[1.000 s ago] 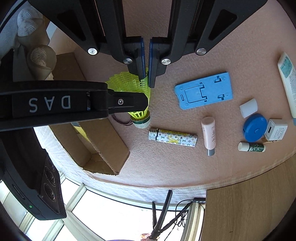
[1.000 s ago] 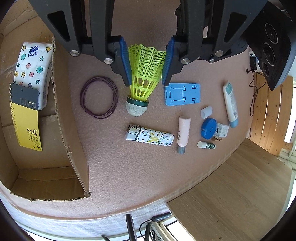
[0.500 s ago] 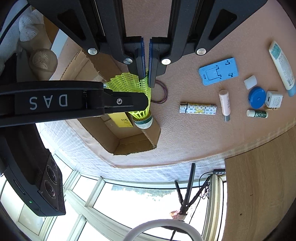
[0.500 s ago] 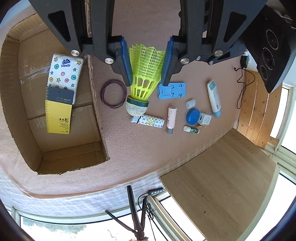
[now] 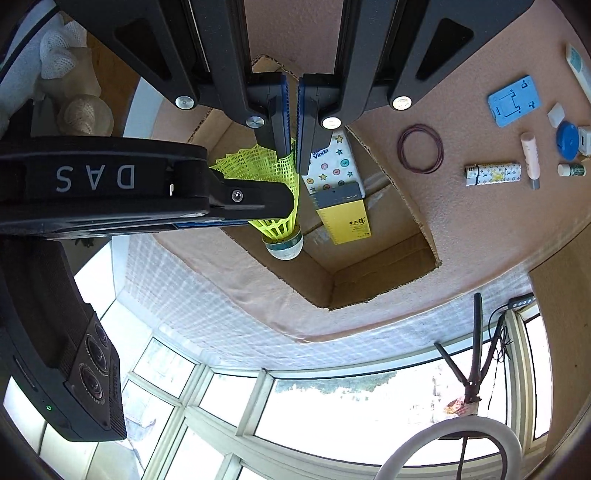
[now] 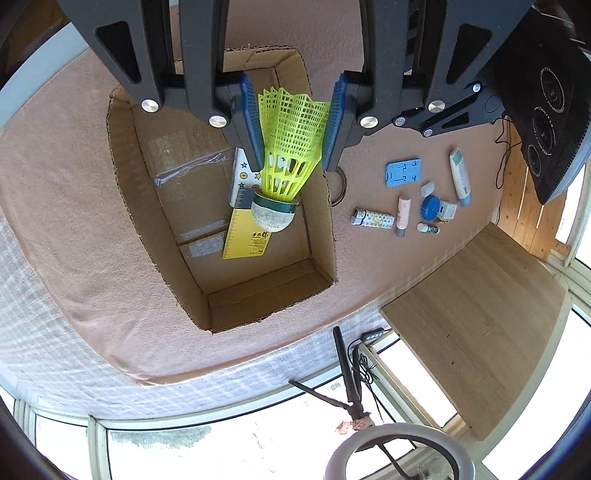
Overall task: Organize objects
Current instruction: 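Carry the shuttlecock into the box and open the left tool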
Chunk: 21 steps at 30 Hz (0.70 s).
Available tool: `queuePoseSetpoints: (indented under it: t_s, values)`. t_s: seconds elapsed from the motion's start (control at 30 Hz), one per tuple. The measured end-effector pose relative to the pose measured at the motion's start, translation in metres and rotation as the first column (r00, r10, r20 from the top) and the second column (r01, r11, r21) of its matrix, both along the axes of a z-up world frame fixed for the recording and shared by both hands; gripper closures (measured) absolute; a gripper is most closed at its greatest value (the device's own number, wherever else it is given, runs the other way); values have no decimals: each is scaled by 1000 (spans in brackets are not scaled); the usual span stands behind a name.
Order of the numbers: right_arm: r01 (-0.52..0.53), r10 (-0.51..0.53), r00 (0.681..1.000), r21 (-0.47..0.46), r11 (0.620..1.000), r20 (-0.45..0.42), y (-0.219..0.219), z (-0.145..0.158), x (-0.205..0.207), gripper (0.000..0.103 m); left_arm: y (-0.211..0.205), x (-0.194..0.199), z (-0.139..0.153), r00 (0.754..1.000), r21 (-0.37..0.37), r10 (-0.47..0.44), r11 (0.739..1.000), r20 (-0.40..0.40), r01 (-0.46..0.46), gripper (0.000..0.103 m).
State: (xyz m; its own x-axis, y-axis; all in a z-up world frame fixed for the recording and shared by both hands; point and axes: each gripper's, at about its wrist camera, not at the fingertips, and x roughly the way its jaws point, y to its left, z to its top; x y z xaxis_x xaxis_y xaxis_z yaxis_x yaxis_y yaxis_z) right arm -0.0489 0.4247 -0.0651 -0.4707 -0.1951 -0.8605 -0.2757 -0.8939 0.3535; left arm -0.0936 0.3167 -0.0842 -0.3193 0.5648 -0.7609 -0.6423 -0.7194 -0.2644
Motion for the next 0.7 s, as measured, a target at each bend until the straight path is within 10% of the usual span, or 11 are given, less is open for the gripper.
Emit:
queuePoseSetpoints:
  t_s: [0.17,0.3,0.7]
  values:
    - [18,-18,1000,32,999,0,14,-1,8,68,19,6,-1,999,-19,-40,999,8,40,95]
    - [41,-39,999,115,993,-17,18,2,14,37,23,10,0,999,-61,-30,998,-30,28,46]
    - [18,-16,1000,125,992,-17,7,-1,12,36,-25,-1,0,997,-58,75,995,-3,-75,46]
